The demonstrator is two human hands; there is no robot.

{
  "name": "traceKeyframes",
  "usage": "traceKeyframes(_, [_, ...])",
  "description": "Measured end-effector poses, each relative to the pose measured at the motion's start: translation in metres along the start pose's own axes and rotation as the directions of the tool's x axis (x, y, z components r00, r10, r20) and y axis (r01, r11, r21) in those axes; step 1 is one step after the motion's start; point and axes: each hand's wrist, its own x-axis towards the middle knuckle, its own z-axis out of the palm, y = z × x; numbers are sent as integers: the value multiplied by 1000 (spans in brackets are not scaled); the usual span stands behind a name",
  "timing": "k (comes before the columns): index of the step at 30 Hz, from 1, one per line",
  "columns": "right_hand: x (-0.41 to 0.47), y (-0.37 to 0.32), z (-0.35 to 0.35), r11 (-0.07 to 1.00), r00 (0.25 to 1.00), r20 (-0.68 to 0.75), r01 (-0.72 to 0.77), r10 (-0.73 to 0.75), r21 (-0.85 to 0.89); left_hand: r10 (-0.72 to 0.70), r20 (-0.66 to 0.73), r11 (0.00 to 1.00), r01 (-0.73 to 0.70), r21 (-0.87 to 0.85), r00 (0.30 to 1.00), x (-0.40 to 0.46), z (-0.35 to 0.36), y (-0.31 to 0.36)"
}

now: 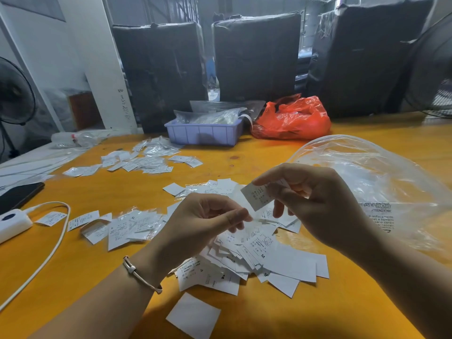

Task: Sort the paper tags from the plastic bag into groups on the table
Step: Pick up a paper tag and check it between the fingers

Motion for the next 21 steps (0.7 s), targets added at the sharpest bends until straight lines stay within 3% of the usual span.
traceKeyframes(7, [-1,4,1,999,997,67,-46,45,3,-6,23,1000,7,-30,1000,0,0,2])
traceKeyframes(16, [-3,9,13,982,973,199,-82,116,-171,-24,14,1000,24,-7,1000,1,5,-1])
traceKeyframes(18, [-3,8,15,984,976,185,-84,112,-154,-25,7,1000,25,-12,1000,1,5,-2])
traceKeyframes(21, [-2,6,12,993,997,37,-67,71,-101,-29,-40,999,28,-24,999,1,4,-2])
